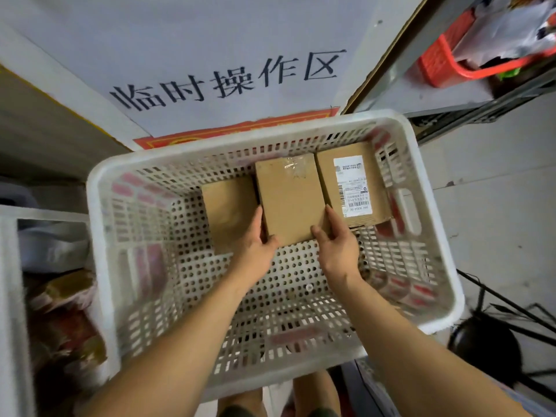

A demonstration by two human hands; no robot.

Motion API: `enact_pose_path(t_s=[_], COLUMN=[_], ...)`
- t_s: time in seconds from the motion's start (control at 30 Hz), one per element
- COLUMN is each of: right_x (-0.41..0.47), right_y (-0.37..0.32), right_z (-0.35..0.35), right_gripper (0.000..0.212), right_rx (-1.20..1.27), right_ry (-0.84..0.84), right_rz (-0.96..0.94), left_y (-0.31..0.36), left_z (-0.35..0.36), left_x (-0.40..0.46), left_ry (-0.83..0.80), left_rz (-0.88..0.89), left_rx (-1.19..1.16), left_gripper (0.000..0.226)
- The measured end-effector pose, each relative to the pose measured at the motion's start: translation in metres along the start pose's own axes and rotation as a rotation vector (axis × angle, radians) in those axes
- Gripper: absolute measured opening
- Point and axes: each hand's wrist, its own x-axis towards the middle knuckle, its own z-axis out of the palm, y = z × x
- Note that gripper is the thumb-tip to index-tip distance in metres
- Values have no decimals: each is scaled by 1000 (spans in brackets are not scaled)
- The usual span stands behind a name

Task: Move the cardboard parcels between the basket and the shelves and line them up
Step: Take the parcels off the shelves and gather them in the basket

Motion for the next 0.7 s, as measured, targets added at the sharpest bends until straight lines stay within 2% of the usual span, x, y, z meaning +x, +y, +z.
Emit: enact_pose_path(t_s=[0.13, 0.33, 0.53, 0.7], right_x=[2, -12, -53, -106], right_y=[0, -15, -54, -111], right_z=[5, -4, -25, -37], right_gripper=[57, 60, 57, 46], right_rx=[-14, -102, -325, -478], right_ry=[8, -46, -104, -253], right_rz=[44, 66, -116, -307], left_y=[8, 24, 59, 85], left_z=[2, -8, -35, -71], left_x=[1, -20, -69, -140], left_ry=[34, -7, 42, 155], left_rz=[-17, -18, 89, 180], left_rx=[74, 169, 257, 320], left_gripper=[85, 79, 59, 43])
